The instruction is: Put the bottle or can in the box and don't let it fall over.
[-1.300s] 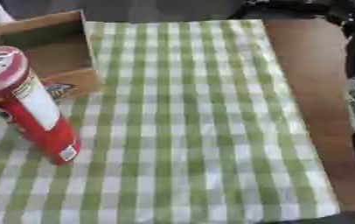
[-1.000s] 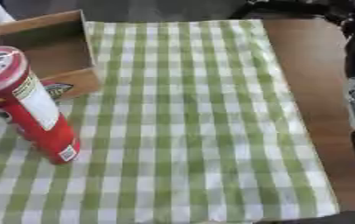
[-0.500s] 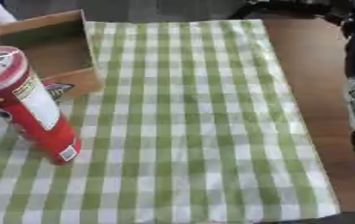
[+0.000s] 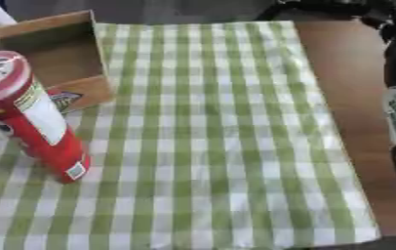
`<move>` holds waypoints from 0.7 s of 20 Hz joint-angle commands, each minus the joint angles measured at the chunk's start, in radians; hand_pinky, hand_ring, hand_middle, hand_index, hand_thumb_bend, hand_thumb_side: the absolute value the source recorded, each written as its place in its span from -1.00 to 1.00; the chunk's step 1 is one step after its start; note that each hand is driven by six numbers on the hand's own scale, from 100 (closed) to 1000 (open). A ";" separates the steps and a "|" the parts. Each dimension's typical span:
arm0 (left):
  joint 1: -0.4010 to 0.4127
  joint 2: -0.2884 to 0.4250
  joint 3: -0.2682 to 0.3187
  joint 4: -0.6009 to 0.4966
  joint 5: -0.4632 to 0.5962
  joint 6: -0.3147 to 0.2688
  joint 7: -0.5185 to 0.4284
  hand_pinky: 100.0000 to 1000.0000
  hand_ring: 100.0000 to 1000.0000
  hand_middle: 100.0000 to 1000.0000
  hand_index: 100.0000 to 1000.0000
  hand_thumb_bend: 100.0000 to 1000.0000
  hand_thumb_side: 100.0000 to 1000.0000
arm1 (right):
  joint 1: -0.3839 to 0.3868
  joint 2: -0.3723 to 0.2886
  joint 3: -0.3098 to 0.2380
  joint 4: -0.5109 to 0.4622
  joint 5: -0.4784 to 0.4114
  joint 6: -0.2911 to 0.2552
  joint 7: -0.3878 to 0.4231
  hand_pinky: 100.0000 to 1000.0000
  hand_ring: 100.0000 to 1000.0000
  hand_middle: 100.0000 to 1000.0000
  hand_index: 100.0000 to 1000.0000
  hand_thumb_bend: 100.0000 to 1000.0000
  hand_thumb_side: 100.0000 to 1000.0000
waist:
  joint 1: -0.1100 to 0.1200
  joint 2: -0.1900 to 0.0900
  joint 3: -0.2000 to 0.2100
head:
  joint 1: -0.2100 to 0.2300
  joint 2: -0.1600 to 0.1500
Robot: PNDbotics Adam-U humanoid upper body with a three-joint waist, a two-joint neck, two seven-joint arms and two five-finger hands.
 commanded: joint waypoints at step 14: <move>-0.022 -0.008 -0.063 -0.031 -0.051 0.068 -0.058 1.00 0.72 0.82 0.74 0.85 -0.88 | -0.012 -0.011 -0.004 -0.013 0.002 -0.003 0.005 0.61 0.67 0.66 0.68 -0.61 0.35 | 0.000 -0.011 0.000 | 0.001 -0.024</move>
